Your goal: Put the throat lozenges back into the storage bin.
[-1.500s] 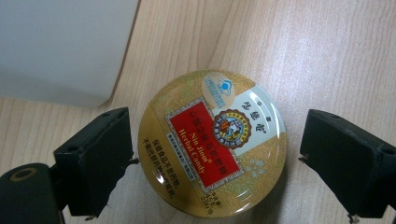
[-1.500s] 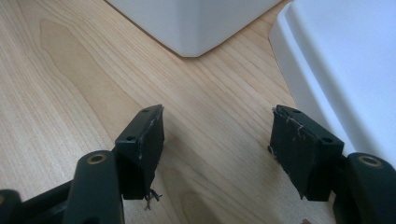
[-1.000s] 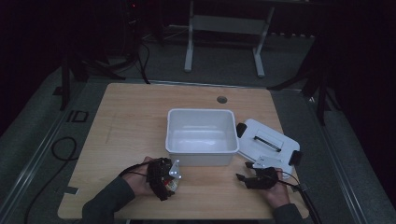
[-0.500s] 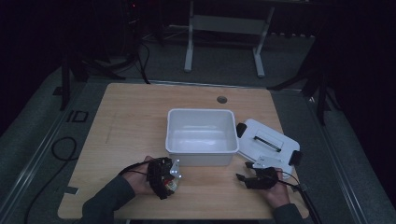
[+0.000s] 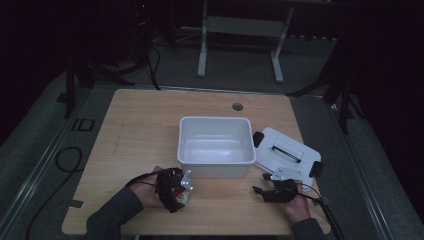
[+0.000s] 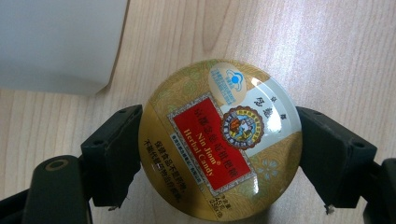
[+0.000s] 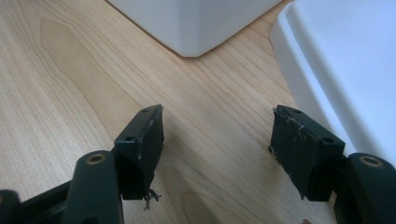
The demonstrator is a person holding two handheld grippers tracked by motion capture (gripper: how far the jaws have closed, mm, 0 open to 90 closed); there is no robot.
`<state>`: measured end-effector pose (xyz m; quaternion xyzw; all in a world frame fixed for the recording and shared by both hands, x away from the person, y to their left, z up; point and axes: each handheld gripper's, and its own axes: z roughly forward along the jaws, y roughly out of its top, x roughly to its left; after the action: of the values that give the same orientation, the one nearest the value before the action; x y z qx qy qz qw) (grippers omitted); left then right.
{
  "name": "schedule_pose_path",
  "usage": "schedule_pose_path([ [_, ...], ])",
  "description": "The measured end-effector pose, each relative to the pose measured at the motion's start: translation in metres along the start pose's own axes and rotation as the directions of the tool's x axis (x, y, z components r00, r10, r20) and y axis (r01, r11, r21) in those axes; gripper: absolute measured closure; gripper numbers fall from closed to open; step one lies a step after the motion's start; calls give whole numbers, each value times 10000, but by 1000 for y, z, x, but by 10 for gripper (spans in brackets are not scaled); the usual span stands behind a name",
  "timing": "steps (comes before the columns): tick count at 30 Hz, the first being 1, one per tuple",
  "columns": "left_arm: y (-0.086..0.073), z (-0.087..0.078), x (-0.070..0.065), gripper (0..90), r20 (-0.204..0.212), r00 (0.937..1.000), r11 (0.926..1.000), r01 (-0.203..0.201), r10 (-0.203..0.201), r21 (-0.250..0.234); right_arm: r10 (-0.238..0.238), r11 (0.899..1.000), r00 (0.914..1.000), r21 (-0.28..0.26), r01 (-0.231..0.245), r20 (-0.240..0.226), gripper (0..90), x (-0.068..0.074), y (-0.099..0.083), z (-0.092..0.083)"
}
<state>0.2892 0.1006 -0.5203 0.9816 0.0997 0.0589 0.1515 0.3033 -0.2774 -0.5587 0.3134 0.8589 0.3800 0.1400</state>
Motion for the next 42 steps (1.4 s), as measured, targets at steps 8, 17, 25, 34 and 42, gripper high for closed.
schedule_pose_path([
  [8, 0, -4, -5, 203, -67, 9999, 9999, -125, 125, -17, -4, 10000, 10000, 2, 4, -2, 342, 0, 0, 0],
  [17, -5, -9, -7, 205, -131, 9999, 9999, -114, 113, -76, -6, 10000, 10000, 0, 6, -3, 342, 0, 0, 0],
  [25, -8, -16, -5, 205, -131, 9999, 9999, 57, -59, -133, -5, 10000, 10000, 1, 5, -4, 341, 0, 0, 0],
  [34, -12, -30, 0, 205, -41, 9999, 9992, 134, -136, -388, -3, 10000, 10000, 0, 3, -4, 341, 0, 0, 0],
  [42, -17, -44, 4, 205, -163, 9994, 9982, 296, -305, -529, -5, 10000, 10000, -7, 5, -5, 342, 0, 0, 0],
])
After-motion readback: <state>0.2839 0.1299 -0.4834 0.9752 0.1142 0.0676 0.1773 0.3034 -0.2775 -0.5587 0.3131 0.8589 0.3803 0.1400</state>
